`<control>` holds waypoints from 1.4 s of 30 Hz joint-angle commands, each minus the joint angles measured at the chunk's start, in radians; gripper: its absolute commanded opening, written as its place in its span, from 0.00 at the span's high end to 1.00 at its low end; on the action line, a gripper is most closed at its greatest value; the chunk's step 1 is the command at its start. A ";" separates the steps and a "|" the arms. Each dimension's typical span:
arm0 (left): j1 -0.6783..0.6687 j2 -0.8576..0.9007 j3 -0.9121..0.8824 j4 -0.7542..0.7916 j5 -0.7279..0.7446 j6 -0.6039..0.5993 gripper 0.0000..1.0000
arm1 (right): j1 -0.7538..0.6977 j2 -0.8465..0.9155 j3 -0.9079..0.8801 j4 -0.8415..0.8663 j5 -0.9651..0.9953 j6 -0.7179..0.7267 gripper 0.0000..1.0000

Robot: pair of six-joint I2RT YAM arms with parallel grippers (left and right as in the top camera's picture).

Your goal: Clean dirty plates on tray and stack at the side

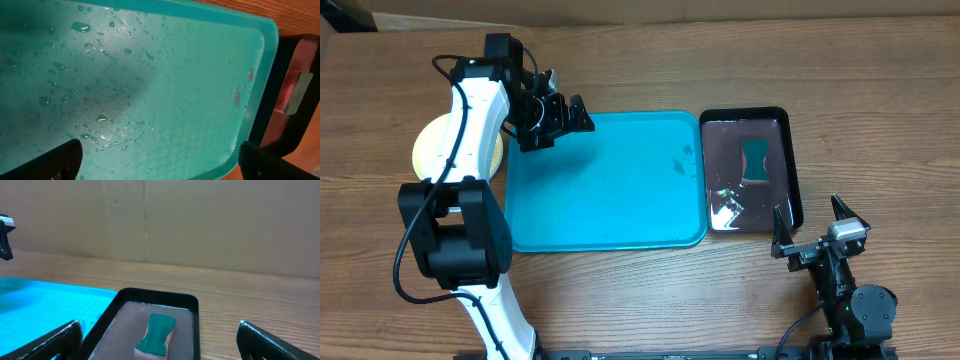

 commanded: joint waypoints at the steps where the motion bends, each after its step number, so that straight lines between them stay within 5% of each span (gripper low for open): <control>1: -0.002 -0.034 0.024 0.001 -0.002 0.022 0.00 | -0.003 -0.011 -0.011 0.007 -0.005 -0.008 0.00; 20: -0.034 -0.079 0.024 0.000 -0.003 0.022 0.00 | -0.003 -0.011 -0.011 0.007 -0.005 -0.008 0.00; 32: -0.188 -0.562 0.024 0.000 -0.001 0.022 0.00 | -0.003 -0.011 -0.011 0.007 -0.005 -0.008 0.00; 42: -0.127 -0.934 -0.017 0.000 -0.027 0.026 0.00 | -0.003 -0.011 -0.011 0.007 -0.005 -0.008 0.00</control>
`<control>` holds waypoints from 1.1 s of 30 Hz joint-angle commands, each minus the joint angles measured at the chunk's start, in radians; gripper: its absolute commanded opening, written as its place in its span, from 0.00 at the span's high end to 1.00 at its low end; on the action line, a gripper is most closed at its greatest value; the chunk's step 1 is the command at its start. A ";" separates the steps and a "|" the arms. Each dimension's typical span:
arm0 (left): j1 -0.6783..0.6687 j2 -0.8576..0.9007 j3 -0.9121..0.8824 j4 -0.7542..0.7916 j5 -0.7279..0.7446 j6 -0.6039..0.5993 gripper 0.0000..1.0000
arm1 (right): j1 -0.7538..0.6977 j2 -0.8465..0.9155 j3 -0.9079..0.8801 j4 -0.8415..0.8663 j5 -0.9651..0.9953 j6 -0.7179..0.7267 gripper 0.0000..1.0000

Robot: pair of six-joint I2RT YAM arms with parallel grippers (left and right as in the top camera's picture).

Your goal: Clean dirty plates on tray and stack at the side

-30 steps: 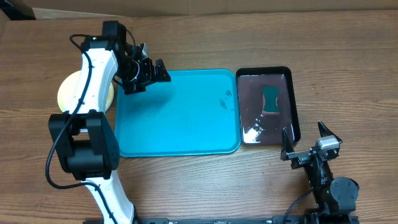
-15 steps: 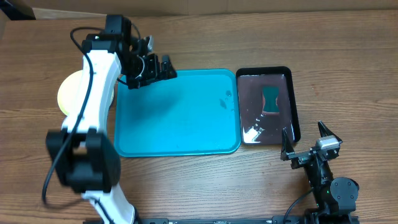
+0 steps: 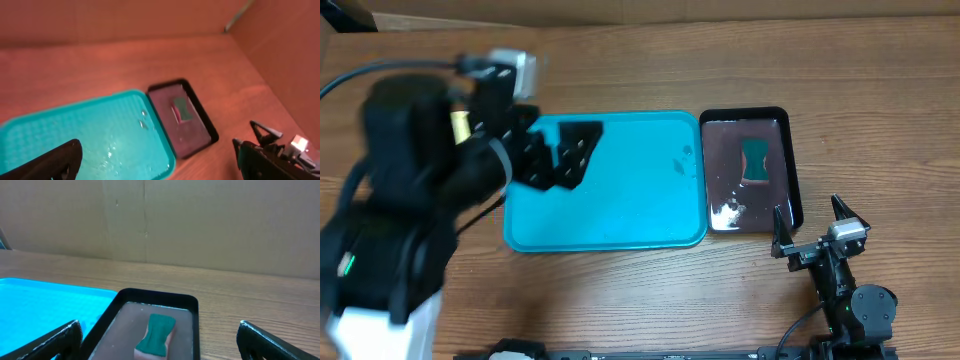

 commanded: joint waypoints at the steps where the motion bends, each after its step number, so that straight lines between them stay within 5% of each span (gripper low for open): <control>1: 0.041 -0.108 -0.048 -0.007 -0.017 0.023 0.00 | -0.003 -0.011 -0.011 0.005 -0.005 -0.006 0.00; 12: 0.073 -0.496 -0.483 0.089 -0.173 0.027 0.00 | -0.003 -0.011 -0.011 0.005 -0.005 -0.006 0.00; 26: 0.136 -1.030 -1.247 1.139 -0.192 -0.008 0.00 | -0.003 -0.011 -0.011 0.005 -0.005 -0.006 0.00; 33: 0.137 -1.190 -1.516 1.458 -0.237 -0.041 0.00 | -0.003 -0.011 -0.011 0.005 -0.005 -0.006 0.00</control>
